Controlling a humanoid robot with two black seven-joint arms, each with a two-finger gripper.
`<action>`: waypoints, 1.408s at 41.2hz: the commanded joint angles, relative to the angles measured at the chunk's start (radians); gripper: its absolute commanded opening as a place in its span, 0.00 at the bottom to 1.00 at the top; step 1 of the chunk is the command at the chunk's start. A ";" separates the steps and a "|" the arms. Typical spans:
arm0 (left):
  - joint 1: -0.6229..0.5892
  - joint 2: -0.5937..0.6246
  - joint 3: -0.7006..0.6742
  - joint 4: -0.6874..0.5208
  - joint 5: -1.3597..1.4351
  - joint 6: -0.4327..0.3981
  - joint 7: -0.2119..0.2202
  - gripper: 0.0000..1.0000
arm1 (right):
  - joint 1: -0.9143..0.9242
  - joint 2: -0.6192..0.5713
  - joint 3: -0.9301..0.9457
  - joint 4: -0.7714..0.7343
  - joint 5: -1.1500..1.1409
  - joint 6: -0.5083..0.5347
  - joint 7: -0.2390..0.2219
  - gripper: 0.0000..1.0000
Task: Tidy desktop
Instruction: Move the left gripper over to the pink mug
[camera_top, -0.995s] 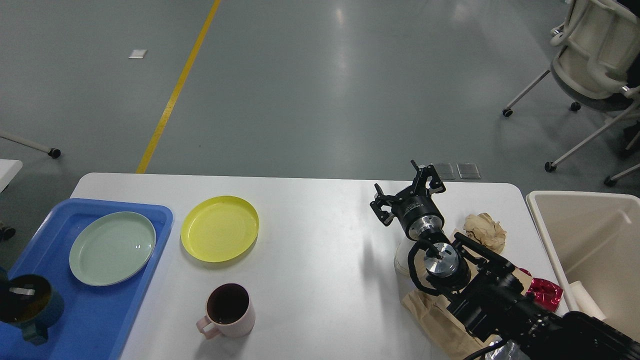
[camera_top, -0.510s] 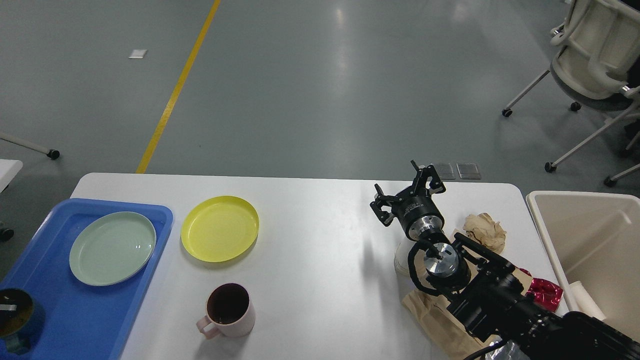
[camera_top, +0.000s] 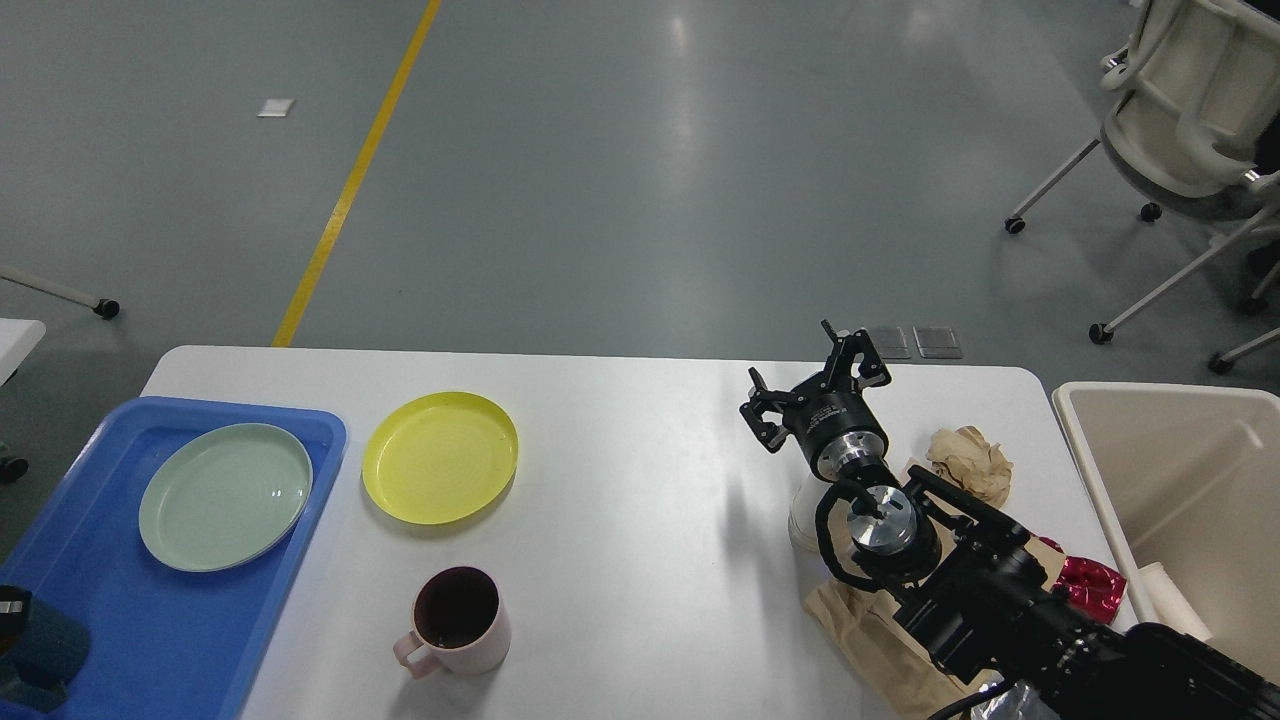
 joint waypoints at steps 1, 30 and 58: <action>-0.011 0.023 0.001 0.002 0.004 -0.013 -0.003 0.98 | 0.000 0.000 0.000 0.000 0.000 0.000 0.000 1.00; -0.334 0.009 -0.326 0.049 -0.008 -0.753 -0.017 0.99 | 0.000 0.000 0.000 -0.002 0.000 0.000 0.000 1.00; -0.221 -0.175 -0.640 -0.385 -0.055 -0.324 0.265 0.99 | 0.000 0.000 0.000 0.000 0.000 0.000 0.000 1.00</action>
